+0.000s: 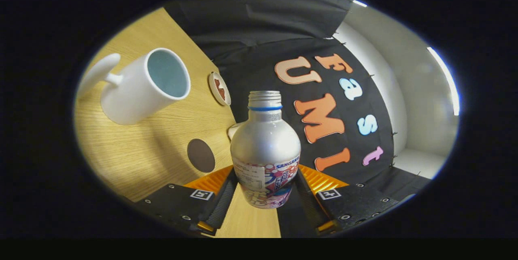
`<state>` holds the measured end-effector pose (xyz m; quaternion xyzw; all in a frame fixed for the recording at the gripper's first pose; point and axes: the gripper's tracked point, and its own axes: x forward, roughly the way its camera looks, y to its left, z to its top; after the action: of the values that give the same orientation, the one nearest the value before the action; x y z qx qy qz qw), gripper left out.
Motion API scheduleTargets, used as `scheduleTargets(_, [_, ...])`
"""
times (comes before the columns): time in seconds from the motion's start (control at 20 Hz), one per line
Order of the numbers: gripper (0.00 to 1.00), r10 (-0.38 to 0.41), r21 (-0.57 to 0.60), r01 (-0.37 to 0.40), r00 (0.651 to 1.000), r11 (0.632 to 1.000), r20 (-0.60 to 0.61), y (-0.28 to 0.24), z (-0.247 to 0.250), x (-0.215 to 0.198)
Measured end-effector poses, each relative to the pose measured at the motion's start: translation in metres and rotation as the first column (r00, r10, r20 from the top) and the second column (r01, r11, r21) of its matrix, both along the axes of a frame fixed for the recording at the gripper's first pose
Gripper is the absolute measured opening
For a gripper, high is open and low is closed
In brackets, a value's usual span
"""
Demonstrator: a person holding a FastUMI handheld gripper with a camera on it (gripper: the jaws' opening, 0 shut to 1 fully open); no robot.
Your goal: Take the bottle from table, then pour the juice into the cup, finally place the bottle on the coaster
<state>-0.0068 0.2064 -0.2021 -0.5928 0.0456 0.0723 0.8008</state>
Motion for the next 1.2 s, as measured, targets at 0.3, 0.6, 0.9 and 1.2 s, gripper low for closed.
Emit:
scheduleTargets(0.3, [0.78,0.065,-0.127,-0.06,0.997,0.99,0.036,0.011,0.004,-0.001])
scheduleTargets(0.6, [0.78,0.106,-0.245,-0.088,0.992,0.966,0.061,0.014,0.005,0.001])
scheduleTargets(0.9, [0.78,0.15,-0.322,-0.119,0.986,0.939,0.075,0.023,0.011,0.001])
scheduleTargets(1.2, [0.78,0.174,-0.397,-0.128,0.981,0.909,0.082,0.023,0.014,0.003])
